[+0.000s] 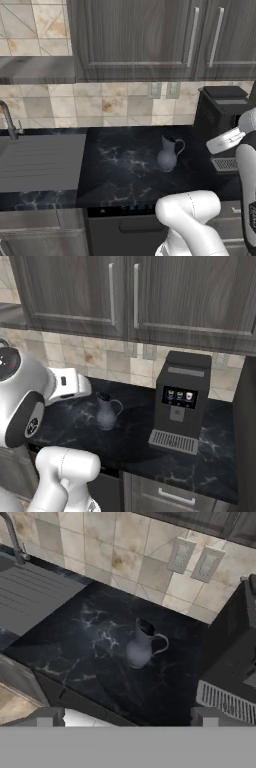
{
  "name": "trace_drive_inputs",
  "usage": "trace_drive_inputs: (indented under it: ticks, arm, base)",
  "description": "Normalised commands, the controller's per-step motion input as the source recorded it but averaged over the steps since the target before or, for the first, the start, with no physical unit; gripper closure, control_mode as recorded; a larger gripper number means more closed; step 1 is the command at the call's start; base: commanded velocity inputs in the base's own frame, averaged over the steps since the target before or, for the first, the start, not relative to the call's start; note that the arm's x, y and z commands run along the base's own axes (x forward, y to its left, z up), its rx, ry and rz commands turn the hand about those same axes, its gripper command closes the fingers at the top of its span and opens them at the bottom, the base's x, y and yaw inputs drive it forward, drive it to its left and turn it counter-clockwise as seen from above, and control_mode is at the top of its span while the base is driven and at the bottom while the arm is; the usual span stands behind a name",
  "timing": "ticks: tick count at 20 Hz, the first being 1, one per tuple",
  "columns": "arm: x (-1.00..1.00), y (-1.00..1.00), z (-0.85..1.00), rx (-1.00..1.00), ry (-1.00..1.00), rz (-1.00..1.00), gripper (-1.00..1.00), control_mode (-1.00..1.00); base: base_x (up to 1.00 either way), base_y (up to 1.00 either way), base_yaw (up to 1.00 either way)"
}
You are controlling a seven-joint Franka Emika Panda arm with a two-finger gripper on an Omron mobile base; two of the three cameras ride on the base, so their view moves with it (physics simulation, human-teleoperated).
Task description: Move the cheese and lemon wedge from the top shelf to the second highest shelf to make space. Then, place the pitcher from the counter on the cleared top shelf.
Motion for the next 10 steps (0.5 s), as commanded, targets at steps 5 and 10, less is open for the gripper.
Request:
trace_drive_inputs:
  ticks: [5, 10]
  arm:
    - [0.01, -0.32, -0.09, -0.06, 0.0, 0.25, -1.0, -1.0]
    - [0.01, -0.16, -0.18, -0.18, 0.03, 0.27, -1.0, -1.0]
  base:
    - [0.0, 0.0, 0.0]
    - [0.0, 0.0, 0.0]
